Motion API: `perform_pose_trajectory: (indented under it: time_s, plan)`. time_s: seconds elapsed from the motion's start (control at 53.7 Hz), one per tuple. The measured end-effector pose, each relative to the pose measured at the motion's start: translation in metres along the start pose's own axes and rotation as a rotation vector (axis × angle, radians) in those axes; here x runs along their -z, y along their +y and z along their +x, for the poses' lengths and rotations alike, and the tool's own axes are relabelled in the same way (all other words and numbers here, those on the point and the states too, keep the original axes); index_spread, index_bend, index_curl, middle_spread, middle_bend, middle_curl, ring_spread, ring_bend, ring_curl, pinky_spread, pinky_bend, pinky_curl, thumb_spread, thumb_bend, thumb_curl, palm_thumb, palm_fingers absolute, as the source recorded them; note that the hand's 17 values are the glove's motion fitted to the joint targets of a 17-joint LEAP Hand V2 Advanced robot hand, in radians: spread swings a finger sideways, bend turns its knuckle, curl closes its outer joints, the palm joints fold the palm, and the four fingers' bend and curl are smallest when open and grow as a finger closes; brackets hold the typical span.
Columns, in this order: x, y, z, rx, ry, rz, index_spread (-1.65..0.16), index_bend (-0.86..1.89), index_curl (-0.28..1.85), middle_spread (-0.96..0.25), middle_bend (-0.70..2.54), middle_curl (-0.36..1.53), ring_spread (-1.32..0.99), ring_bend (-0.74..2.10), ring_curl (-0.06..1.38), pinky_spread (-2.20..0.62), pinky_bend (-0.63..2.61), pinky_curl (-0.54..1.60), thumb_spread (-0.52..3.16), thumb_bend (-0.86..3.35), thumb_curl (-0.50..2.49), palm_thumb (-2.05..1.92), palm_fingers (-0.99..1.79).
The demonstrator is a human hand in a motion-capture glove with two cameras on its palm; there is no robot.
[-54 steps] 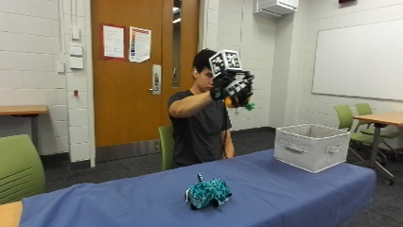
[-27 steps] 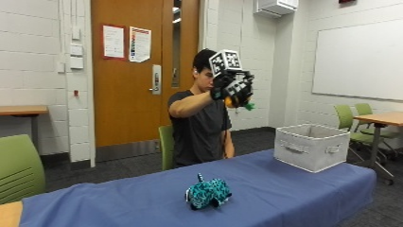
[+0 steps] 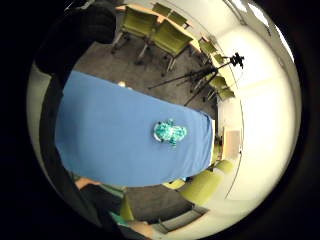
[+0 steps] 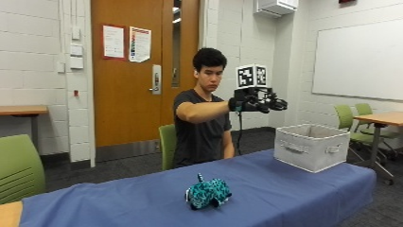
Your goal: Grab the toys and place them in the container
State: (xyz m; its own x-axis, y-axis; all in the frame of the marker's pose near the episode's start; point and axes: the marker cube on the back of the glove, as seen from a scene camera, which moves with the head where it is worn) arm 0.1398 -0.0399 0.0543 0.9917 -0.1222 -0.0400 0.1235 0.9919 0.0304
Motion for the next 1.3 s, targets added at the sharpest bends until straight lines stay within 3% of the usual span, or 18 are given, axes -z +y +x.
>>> perform_pose_trajectory:
  time_s: [0.429,0.578,0.839,1.305]
  plan:
    - [-0.098,0.048,0.166,-0.19,-0.021,-0.068,-0.37,0.21,0.41,-0.23,0.26,0.45,-0.33,0.33,0.26,-0.04,0.8,0.3,0.87,-0.09,0.22,-0.11,-0.02]
    - [-0.14,0.057,0.185,-0.221,-0.034,-0.12,-0.38,0.21,0.42,-0.24,0.24,0.44,-0.33,0.25,0.25,-0.03,0.76,0.3,0.86,-0.09,0.22,-0.11,-0.02]
    - [-0.206,0.074,0.209,-0.276,-0.052,-0.217,-0.41,0.46,0.5,-0.23,0.17,0.42,-0.26,0.08,0.16,-0.01,0.66,0.29,0.84,-0.1,0.21,-0.12,-0.12]
    - [-0.254,0.091,0.233,-0.375,-0.052,-0.274,-0.43,0.65,0.55,-0.17,0.06,0.29,-0.15,0.04,0.04,0.04,0.67,0.32,0.81,-0.1,0.21,-0.12,-0.29]
